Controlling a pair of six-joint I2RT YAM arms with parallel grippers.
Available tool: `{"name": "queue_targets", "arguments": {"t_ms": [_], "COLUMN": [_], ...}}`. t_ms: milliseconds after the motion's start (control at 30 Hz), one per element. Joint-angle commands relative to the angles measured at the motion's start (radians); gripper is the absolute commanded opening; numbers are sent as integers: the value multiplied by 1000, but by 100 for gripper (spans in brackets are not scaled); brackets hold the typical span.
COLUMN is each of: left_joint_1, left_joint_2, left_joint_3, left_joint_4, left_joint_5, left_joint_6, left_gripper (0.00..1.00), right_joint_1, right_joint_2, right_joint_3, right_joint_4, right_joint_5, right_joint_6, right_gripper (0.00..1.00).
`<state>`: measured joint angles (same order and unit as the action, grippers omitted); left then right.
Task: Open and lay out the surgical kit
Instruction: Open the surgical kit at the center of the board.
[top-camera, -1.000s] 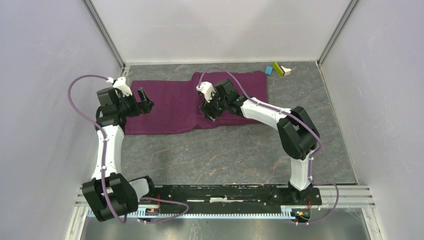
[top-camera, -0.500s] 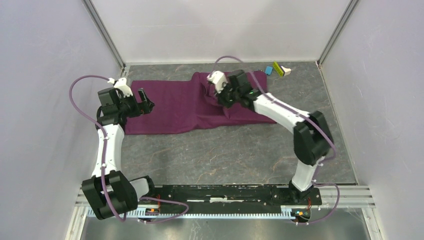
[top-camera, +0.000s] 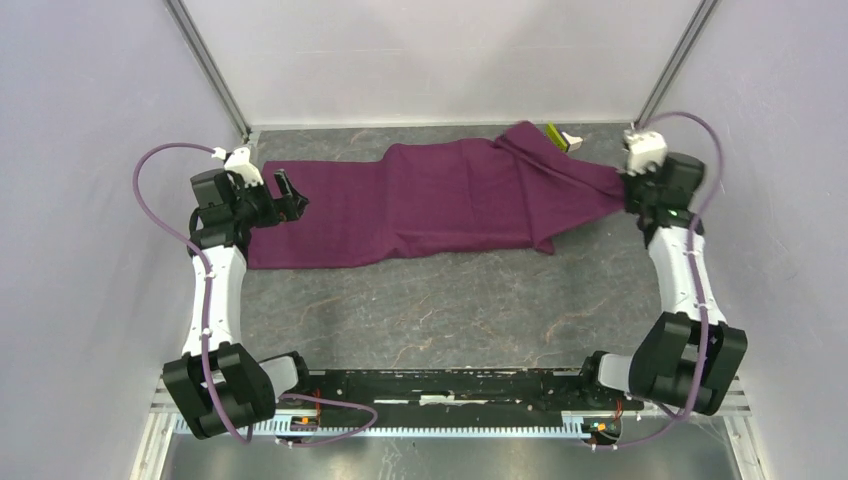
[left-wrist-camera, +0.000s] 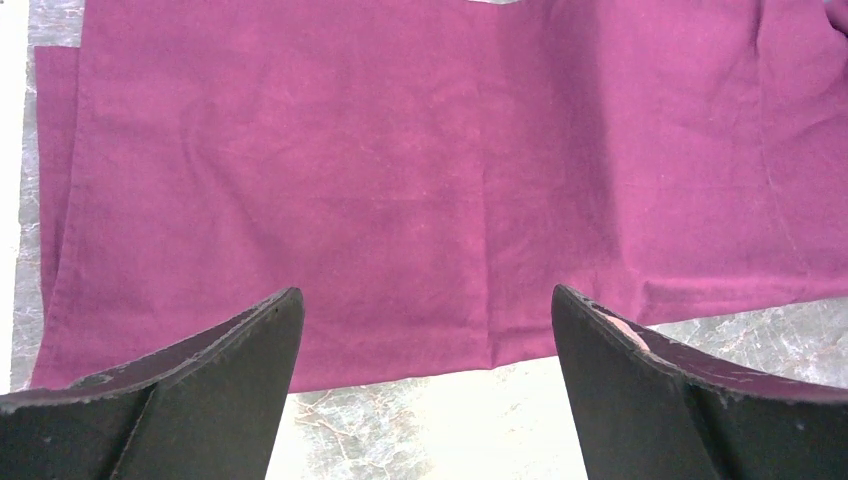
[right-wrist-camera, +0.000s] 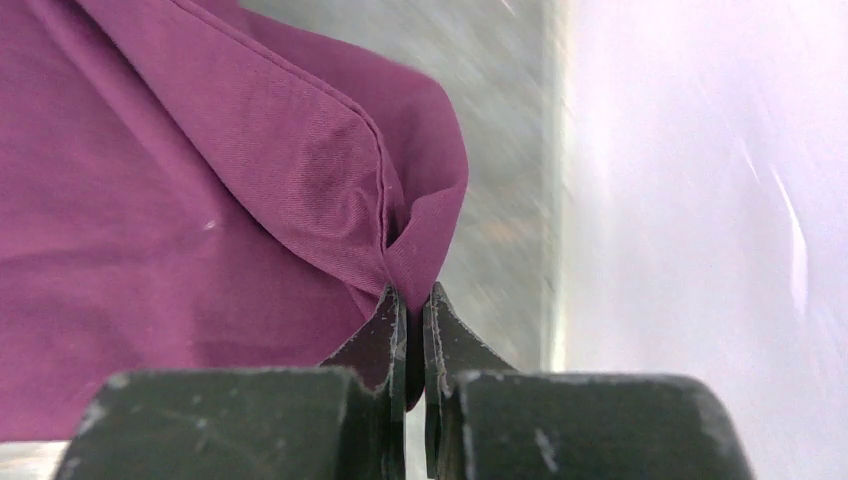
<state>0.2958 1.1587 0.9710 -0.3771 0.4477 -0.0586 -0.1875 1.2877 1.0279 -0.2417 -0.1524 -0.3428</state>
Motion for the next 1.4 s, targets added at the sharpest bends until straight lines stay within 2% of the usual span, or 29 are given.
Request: {"name": "queue_targets", "arguments": {"t_ms": [0,100,133,167,200,267,333,367,533,633,700,800,900,1200,1367], "left_joint_1": [-1,-1,-1,-1,-1,-2,-1,-2,-2,-4,-12,-39,-67,-106,-106], "left_joint_2": [-7,-22,-26,-30,-32,-35,-35,-33,3,44,86,168,240,454,636], "left_joint_3": [18,1,-6,-10,-14,-18,-21,-23,-25,-14,9,53,90,197,319], "left_joint_4": [40,41,41,41,41,41,41,42,35,18,-9,-55,-75,-91,-163], "left_joint_5": [47,46,45,44,42,42,42,43,39,31,16,-49,-105,-203,-336], "left_joint_6": [38,57,57,57,88,96,100,102,121,138,155,196,226,238,279], "left_gripper": [100,100,100,100,100,100,100,100,100,100,100,100,100,100,100], "right_joint_1": [-290,-464,-504,-532,-554,-572,-576,-575,-570,-507,-425,-300,-261,-253,-243], "right_joint_2": [-2,18,22,30,41,68,95,103,96,76,54,29,62,336,468], "right_joint_3": [-88,-128,-139,-154,-162,-168,-158,-153,-112,-114,-167,-274,-313,-167,-56], "right_joint_4": [28,57,76,98,119,147,150,148,101,50,40,84,128,116,117], "right_joint_5": [5,-31,-32,-32,-29,-19,-31,-46,-221,-267,-228,-85,-9,117,206], "right_joint_6": [-121,-173,-186,-197,-207,-227,-238,-236,-235,-265,-297,-338,-352,-390,-426], "right_gripper": [4,12,21,36,46,78,95,98,98,98,98,98,97,95,94]}}
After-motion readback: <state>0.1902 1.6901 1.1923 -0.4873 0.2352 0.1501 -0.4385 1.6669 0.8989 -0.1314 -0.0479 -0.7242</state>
